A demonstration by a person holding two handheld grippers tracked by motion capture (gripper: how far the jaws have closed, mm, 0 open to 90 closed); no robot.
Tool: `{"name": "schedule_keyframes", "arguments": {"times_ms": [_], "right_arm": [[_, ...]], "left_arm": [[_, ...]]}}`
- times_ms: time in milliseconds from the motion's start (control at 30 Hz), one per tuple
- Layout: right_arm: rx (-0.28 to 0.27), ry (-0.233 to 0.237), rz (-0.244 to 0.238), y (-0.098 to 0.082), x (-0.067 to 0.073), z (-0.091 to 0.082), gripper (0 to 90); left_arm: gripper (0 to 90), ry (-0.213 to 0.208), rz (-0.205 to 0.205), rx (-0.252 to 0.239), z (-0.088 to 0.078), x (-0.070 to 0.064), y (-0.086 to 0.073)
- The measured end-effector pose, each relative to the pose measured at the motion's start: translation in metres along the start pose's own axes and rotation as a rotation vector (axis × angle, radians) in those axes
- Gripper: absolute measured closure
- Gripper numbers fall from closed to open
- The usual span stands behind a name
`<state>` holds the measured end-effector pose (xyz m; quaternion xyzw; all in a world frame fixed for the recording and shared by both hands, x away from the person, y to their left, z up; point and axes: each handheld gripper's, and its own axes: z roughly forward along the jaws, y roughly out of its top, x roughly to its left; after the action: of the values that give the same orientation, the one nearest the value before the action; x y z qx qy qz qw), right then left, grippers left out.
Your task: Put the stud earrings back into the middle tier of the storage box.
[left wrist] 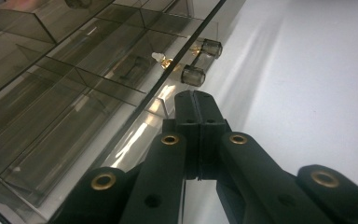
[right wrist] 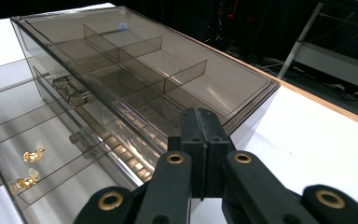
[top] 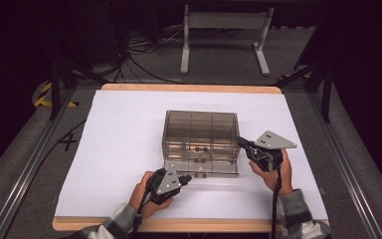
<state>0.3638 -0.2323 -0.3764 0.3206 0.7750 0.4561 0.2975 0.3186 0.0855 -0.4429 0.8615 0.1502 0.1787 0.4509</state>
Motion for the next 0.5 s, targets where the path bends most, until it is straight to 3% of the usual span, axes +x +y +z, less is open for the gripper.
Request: {"name": "schedule_keyframes", "arguments": {"times_ms": [500], "right_arm": [[-0.002, -0.001, -0.004, -0.0005, 0.0012, -0.0010, 90.0]], "left_arm": [[89.9, 0.007, -0.010, -0.001, 0.0052, -0.0005, -0.0003]]}}
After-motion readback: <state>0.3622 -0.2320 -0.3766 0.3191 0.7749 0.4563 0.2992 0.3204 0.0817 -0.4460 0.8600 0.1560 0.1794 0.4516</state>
